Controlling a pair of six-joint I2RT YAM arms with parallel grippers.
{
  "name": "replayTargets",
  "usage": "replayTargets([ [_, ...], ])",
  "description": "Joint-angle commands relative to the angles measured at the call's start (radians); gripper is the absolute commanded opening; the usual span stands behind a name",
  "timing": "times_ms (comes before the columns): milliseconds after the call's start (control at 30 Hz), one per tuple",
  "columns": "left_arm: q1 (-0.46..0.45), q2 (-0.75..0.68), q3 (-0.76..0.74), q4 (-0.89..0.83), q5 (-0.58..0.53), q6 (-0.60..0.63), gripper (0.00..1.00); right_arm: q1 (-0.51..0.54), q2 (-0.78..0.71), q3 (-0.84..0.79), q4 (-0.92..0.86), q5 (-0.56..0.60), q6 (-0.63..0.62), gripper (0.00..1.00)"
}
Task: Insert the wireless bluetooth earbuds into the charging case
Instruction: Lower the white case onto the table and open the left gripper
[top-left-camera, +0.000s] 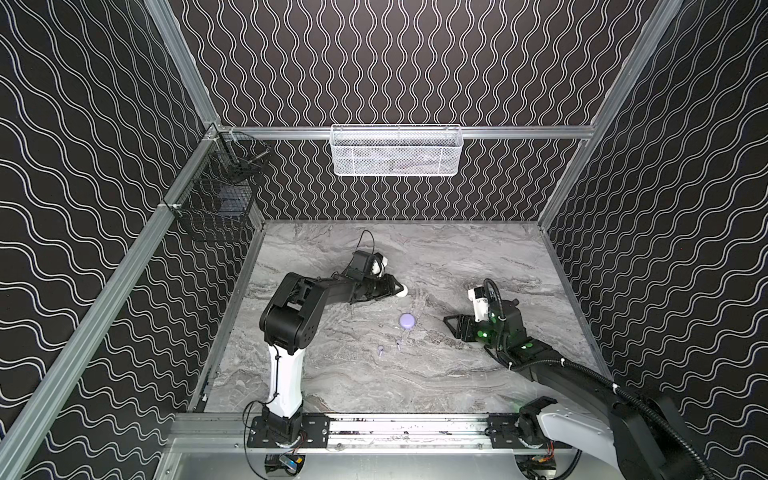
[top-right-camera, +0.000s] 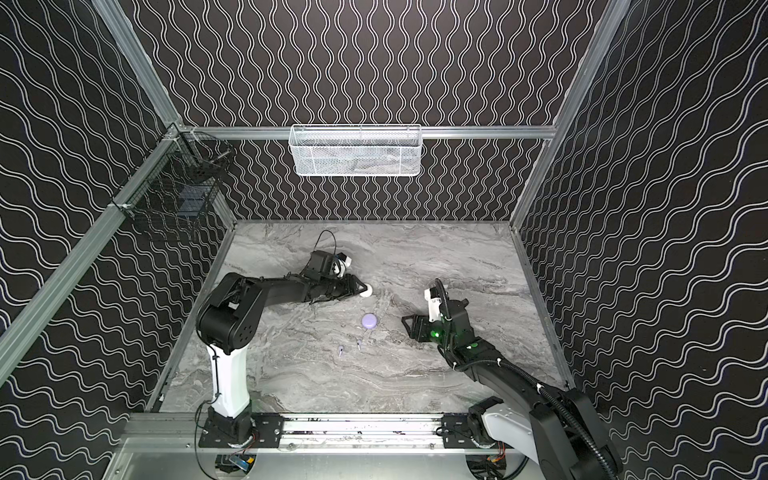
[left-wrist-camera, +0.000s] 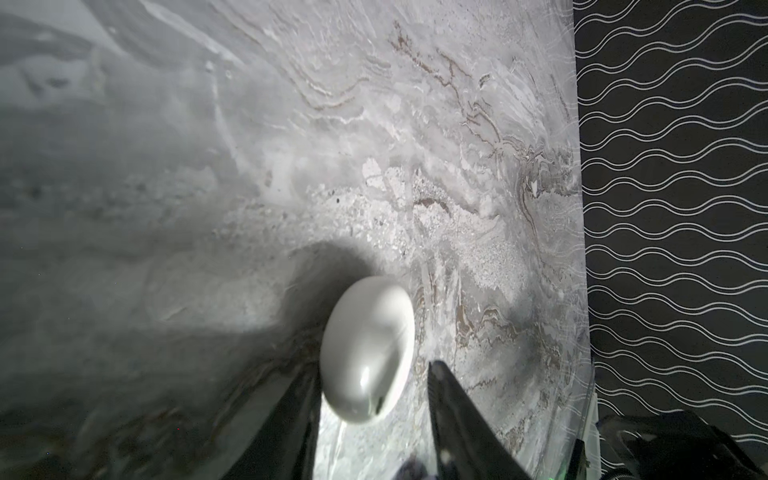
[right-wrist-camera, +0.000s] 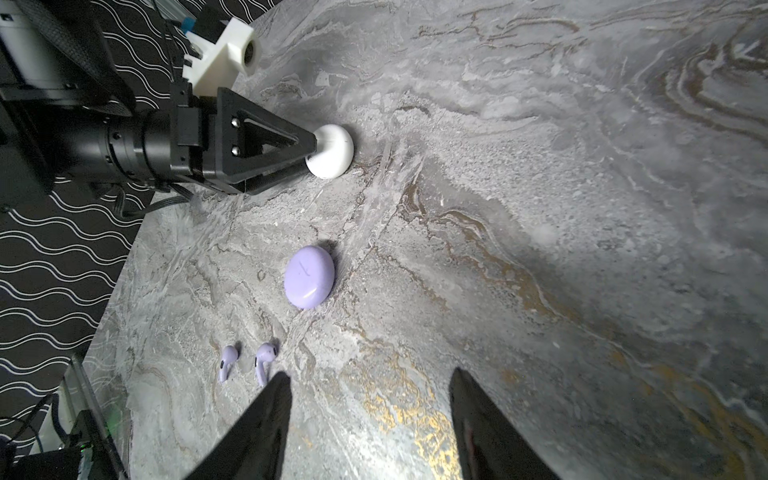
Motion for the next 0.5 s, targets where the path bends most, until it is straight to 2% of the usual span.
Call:
replayTargets([
  [0,0.001,-0.012,0.010,-0.018,-0.018,0.032,0.45,0.002,-0.002,0.009,0.020,0.003,-0.006,0.63],
  [300,0.008,-0.067,0.008,-0.086,-0.078,0.074,0.45,0.003,-0.014,0.006,0.017,0.018,-0.006,0.64],
  [467,0.020,-0.149,-0.015,-0.125,-0.127,0.105,0.45,0.007,-0.014,0.006,0.017,0.025,-0.012,0.65],
])
